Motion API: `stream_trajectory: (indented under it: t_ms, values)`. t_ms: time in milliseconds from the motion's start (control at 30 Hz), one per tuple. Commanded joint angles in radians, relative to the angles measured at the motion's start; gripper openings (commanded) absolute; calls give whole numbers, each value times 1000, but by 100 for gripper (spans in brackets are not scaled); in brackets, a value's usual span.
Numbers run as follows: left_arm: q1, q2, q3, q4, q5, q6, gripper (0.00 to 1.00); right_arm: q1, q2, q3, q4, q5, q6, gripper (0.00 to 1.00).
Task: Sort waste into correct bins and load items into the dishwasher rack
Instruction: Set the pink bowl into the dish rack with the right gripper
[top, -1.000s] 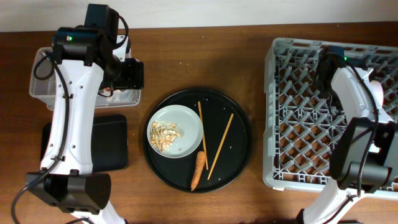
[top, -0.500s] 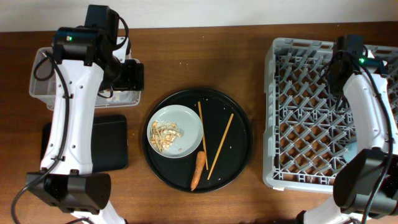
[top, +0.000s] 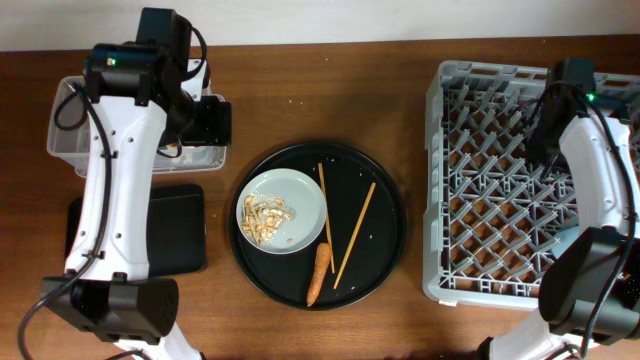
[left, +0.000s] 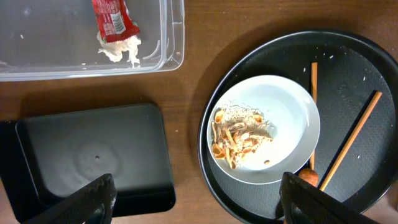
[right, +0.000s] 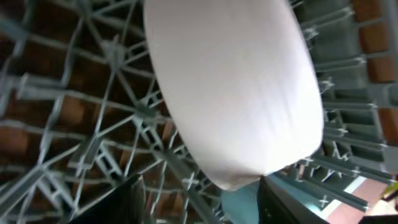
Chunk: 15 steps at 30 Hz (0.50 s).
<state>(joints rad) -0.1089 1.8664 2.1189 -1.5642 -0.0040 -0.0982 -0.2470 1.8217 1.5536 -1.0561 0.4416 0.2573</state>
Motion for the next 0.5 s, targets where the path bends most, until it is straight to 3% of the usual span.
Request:
stream_trajectory:
  t_ms: [0,167,267,467]
  values:
    - [6,-10,10,0,8,5,84,4,-54,-5,13,-85,-40,64]
    - [6,-10,10,-2,17,4,84,3,-76,-3,119,-11,-40,72]
    - [6,-10,10,-1,16,4,84,3,-77,24,183,-16,-40,84]
    - [6,-10,10,-1,16,5,84,3,-89,48,2,-48,-40,88]
